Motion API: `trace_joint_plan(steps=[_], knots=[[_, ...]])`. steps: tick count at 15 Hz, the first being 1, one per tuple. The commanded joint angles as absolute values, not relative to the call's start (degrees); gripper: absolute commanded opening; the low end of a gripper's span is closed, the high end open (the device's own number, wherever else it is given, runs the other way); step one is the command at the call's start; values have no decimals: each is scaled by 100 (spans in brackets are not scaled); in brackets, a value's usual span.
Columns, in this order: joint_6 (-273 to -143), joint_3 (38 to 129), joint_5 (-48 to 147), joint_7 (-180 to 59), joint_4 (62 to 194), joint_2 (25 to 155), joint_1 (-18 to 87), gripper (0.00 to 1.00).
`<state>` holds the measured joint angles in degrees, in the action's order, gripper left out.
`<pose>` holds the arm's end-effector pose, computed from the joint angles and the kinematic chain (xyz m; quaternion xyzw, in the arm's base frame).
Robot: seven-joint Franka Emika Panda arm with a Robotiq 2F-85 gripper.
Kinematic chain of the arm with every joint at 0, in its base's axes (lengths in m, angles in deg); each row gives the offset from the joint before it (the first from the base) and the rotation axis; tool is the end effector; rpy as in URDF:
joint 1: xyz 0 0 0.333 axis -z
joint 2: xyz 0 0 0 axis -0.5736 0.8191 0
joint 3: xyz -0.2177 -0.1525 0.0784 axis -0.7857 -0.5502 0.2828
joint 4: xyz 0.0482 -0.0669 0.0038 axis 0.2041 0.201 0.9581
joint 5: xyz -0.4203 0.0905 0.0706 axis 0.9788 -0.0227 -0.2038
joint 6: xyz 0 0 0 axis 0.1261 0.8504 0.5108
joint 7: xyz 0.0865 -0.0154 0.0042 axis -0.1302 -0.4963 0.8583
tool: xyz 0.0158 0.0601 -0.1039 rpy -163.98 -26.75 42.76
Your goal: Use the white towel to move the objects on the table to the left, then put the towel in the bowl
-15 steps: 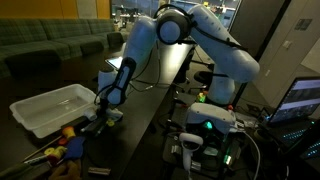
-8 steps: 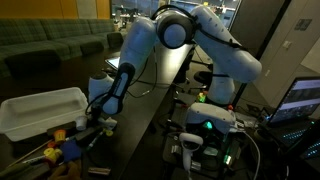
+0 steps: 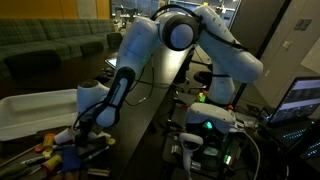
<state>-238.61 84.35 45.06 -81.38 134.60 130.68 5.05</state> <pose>0.5649 0.2846 -0.0485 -0.9964 -0.0136 -0.0805 0.0222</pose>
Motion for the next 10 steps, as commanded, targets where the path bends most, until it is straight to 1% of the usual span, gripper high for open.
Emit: trace_joint_plan(steps=[1, 5, 10], knots=[[-23722, 8756, 4364, -8145, 13101, 13182, 375, 9], [-23682, 8912, 4389, -8133, 12962, 13185, 212, 9], [-23733, 8587, 4481, -8206, 13031, 12992, 16, 9]])
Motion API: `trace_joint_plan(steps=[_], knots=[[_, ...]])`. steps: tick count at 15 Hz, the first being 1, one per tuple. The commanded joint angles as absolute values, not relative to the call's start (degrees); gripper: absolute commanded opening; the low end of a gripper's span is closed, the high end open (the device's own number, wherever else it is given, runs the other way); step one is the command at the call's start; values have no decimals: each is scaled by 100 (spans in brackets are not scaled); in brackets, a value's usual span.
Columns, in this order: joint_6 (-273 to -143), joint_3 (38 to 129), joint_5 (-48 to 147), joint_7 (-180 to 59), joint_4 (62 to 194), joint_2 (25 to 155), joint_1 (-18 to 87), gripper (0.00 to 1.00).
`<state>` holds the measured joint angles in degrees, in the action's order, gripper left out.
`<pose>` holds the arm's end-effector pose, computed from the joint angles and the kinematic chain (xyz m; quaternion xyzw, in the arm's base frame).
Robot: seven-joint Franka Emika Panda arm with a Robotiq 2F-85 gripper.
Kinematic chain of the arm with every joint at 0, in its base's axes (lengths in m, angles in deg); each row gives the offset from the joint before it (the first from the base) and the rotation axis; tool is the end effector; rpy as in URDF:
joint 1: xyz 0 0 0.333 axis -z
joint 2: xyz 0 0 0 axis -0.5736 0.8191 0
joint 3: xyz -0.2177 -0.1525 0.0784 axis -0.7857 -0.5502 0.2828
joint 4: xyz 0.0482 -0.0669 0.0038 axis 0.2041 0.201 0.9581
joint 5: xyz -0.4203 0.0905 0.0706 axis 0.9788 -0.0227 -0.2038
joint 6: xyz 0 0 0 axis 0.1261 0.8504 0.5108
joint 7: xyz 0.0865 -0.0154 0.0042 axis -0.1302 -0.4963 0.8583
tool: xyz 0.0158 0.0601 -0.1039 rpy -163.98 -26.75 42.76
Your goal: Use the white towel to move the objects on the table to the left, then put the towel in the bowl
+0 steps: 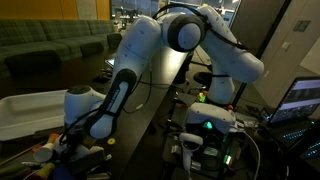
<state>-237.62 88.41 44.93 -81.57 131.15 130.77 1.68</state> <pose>0.5426 0.3705 -0.0300 -0.9931 -0.0568 -0.0814 0.0626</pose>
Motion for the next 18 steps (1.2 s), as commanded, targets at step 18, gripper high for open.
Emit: trace_joint_plan(steps=[18], knots=[[-23956, 7117, 5114, -8098, 15735, 10658, -243, 8]])
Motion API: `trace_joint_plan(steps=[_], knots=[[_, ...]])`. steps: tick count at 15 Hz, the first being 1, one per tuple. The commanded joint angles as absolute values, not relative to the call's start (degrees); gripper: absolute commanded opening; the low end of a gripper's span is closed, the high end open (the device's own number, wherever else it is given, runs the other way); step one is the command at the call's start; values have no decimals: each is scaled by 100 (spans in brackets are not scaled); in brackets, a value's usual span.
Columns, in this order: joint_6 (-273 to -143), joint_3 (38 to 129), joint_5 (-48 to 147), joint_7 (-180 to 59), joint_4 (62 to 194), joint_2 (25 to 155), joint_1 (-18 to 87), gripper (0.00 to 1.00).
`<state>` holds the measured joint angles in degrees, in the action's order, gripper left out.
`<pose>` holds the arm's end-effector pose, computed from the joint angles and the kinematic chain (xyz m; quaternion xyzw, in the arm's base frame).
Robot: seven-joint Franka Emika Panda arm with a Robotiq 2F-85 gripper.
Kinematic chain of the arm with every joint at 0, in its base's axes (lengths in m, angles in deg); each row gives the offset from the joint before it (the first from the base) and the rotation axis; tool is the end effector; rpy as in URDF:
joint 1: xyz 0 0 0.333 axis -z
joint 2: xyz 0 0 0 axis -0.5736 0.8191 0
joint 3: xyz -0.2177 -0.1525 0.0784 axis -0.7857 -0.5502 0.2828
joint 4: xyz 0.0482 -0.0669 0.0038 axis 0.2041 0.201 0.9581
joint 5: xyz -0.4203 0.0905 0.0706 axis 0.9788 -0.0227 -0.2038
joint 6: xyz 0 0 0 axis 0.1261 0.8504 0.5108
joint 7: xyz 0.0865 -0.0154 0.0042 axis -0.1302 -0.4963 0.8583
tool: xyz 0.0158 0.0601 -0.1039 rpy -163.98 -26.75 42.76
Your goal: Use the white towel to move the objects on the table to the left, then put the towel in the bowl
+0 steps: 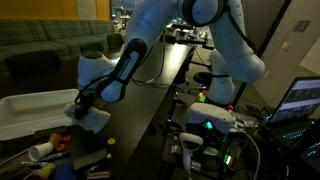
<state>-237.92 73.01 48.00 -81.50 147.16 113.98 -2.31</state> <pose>0.5855 0.2432 0.0655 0.9891 0.0268 0.1425 0.0238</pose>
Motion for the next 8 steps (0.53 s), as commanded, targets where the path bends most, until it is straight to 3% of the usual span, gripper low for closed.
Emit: trace_joint_plan(steps=[1, 8], knots=[[-23988, 6959, 5239, -8191, 15970, 10559, -323, 8], [-24002, 6524, 5733, -8645, 17094, 10472, -458, 8]])
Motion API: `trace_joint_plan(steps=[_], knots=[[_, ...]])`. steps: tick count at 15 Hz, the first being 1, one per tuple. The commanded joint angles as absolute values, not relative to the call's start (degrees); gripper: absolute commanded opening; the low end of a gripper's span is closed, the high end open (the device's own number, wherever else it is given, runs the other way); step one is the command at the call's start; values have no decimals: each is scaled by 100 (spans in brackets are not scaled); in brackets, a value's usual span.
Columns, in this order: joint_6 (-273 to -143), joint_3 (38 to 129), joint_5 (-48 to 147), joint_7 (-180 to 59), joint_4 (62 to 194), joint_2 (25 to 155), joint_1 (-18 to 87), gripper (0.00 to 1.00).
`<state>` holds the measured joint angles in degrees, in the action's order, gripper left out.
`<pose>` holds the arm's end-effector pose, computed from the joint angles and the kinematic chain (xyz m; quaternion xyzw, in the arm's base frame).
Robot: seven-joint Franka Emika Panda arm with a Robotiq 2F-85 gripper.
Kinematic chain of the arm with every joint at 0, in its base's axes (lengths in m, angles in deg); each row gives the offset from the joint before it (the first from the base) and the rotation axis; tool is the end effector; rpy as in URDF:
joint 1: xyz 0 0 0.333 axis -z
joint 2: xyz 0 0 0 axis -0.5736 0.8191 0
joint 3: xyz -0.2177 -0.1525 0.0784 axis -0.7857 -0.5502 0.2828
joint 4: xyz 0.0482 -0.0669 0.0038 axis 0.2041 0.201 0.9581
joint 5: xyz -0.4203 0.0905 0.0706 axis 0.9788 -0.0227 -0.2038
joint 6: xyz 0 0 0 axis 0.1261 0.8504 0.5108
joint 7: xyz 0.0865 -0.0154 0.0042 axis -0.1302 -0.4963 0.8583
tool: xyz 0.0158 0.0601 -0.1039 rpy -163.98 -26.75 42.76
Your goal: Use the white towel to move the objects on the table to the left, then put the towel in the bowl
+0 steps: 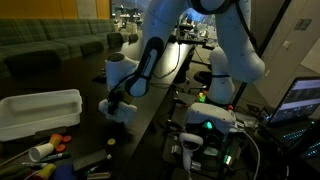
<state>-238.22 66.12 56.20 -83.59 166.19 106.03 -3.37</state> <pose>0.5069 0.1352 0.0388 0.9922 0.0184 0.0719 0.1001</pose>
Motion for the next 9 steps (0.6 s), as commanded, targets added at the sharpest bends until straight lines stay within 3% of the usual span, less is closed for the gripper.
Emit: trace_joint_plan(steps=[1, 9], knots=[[-24044, 6530, 5692, -8734, 17140, 10610, -464, 9], [-23999, 7358, 5223, -8611, 17499, 10889, -198, 9]])
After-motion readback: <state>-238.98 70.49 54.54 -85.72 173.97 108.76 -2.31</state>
